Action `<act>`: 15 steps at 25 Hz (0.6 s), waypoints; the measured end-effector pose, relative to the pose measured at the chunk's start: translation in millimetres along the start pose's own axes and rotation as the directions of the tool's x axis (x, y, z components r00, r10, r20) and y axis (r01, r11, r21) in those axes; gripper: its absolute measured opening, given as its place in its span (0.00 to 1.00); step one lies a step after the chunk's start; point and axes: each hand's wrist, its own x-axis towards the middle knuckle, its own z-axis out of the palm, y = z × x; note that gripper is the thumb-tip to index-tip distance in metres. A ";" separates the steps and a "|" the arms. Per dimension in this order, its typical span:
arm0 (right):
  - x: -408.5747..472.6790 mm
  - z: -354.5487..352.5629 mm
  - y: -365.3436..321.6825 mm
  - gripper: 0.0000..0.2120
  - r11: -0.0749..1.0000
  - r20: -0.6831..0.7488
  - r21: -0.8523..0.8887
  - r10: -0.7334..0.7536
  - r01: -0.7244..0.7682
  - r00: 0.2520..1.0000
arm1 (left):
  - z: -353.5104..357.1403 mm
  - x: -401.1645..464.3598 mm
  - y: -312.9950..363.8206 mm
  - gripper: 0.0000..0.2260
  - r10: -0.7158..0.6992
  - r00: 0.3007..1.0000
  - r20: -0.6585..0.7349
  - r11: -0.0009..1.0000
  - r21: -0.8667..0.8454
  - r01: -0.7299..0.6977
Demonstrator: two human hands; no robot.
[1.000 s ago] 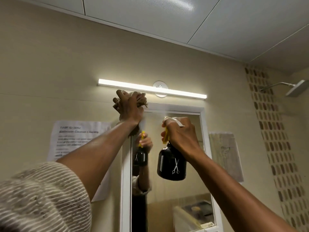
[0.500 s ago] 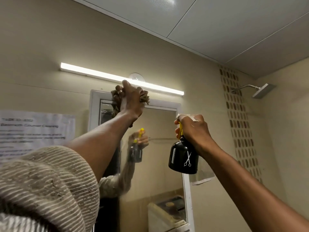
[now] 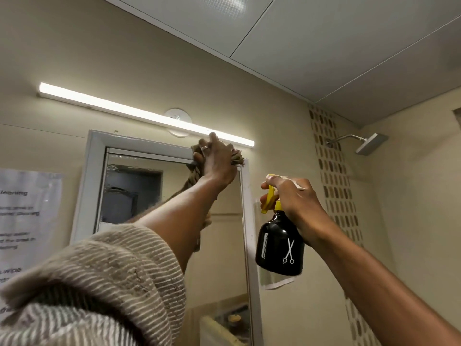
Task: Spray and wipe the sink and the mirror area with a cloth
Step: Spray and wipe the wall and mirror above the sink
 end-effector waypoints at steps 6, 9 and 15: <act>10.7 -31.7 8.1 0.17 0.998 -0.005 -0.026 -0.063 0.063 0.998 | 26.9 6.3 42.3 0.11 0.069 0.977 0.199 0.993 -0.112 -0.047; 13.2 -46.5 9.3 0.17 0.997 -0.016 -0.002 -0.075 0.075 0.997 | 38.2 6.6 55.4 0.10 0.091 0.969 0.231 0.990 -0.124 -0.063; 7.4 -61.0 13.2 0.16 0.996 0.005 0.035 -0.084 0.083 0.996 | 48.4 -9.4 56.5 0.10 0.168 0.958 0.231 0.986 -0.036 -0.164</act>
